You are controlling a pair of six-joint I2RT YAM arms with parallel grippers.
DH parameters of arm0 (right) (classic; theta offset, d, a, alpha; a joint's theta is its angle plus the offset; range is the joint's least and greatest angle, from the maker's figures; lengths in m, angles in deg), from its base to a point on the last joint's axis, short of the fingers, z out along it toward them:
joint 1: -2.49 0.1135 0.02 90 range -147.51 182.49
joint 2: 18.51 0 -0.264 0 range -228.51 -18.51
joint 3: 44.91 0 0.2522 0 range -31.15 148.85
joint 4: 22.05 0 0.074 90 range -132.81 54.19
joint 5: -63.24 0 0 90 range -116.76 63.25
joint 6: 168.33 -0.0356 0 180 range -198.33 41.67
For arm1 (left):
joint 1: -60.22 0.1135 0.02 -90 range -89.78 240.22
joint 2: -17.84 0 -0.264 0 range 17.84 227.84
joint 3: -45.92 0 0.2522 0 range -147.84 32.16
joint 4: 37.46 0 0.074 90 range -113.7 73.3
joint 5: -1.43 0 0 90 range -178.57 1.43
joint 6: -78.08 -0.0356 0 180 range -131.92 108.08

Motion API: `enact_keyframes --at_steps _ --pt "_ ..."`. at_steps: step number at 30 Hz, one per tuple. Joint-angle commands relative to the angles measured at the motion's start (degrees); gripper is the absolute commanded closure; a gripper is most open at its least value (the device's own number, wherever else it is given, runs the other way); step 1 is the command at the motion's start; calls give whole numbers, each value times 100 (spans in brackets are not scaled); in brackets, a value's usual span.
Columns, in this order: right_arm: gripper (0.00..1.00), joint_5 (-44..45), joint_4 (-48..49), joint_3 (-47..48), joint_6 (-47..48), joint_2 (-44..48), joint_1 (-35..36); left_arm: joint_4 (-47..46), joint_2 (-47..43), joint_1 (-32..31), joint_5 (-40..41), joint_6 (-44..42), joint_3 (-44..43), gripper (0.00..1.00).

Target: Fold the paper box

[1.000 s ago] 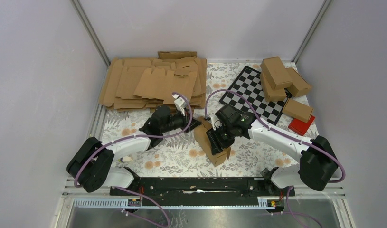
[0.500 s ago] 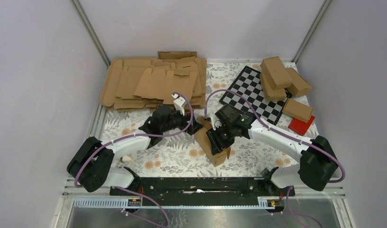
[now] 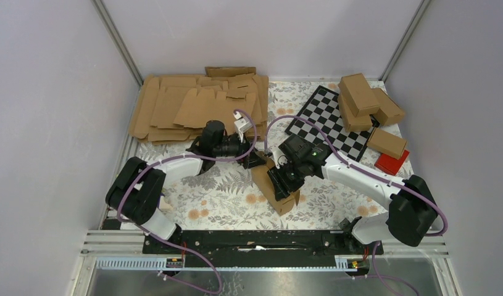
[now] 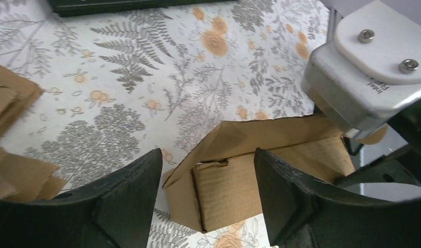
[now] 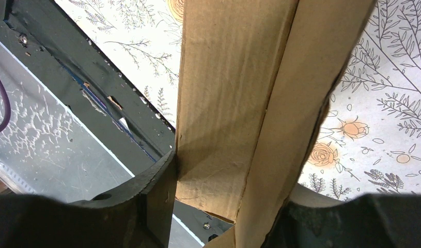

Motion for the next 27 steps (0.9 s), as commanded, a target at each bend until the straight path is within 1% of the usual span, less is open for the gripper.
enact_keyframes --at_steps 1,3,5,7,9,12,13,15,16,18,19,22,24,25,27 --pt "57 -39 -142 234 66 36 54 -170 113 -15 -821 8 -335 36" --pt "57 -22 -137 212 31 79 54 -105 39 -36 -666 10 -297 49" --pt "57 6 -136 180 2 114 53 -131 -142 -89 -429 20 -189 55" --pt "57 25 -135 128 -18 129 54 -77 -337 -214 69 -52 -76 58" --pt "57 37 -128 90 -27 112 54 230 -491 -397 748 -248 -64 58" --pt "57 24 -127 51 -47 53 54 286 -697 -552 1233 -332 14 58" --pt "57 12 -126 44 -46 37 54 284 -760 -563 1344 -333 59 60" --pt "57 8 -125 41 -50 25 55 342 -854 -597 1587 -364 98 69" --pt "57 31 -125 33 -54 35 54 360 -880 -607 1689 -368 114 74" --pt "57 40 -129 31 -64 54 54 411 -879 -623 1789 -382 101 78" --pt "57 44 -128 25 -71 61 56 453 -846 -638 1820 -398 69 78" --pt "56 48 -124 31 -76 80 54 629 -735 -715 1910 -473 -42 74" --pt "56 43 -126 32 -77 79 53 684 -678 -764 1944 -519 -87 73" --pt "56 53 -125 31 -76 76 55 721 -669 -786 1979 -532 -102 76" --pt "56 67 -126 31 -70 68 54 767 -668 -817 2116 -548 -114 83"
